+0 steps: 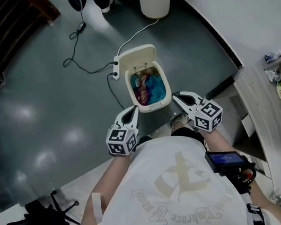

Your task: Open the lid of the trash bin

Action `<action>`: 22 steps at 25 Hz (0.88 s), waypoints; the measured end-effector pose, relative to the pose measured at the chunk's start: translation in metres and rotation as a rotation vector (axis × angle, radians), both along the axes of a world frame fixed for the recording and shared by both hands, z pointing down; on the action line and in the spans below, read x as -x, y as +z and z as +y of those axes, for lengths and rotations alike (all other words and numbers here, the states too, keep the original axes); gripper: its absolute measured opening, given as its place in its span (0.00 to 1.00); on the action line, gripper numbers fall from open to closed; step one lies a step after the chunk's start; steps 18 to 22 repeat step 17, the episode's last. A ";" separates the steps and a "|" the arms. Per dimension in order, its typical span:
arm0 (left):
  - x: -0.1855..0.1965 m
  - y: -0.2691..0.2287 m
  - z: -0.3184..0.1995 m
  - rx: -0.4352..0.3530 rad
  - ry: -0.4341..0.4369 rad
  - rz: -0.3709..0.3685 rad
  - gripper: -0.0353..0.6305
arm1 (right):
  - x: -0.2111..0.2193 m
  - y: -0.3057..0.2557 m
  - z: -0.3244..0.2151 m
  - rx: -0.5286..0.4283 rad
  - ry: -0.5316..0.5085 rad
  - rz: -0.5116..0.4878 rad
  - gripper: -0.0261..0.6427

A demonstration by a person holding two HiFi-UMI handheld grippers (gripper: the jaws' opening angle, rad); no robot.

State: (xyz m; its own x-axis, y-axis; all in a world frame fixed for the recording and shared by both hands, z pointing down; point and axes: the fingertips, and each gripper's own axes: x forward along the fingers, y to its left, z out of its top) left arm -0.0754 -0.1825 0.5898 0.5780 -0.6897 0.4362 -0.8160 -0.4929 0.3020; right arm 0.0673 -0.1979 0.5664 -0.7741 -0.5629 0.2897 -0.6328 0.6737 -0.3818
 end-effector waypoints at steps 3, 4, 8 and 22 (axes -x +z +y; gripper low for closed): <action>0.009 -0.001 0.011 0.006 0.017 0.008 0.07 | 0.005 -0.001 0.010 0.007 0.019 0.005 0.04; 0.010 -0.001 0.014 0.010 0.025 0.009 0.07 | 0.007 -0.001 0.014 0.009 0.026 0.006 0.04; 0.011 -0.003 0.015 0.001 0.051 0.016 0.07 | 0.009 -0.003 0.019 0.002 0.045 0.012 0.04; 0.012 -0.007 0.022 -0.003 0.089 0.026 0.07 | 0.017 -0.007 0.031 0.002 0.062 0.019 0.04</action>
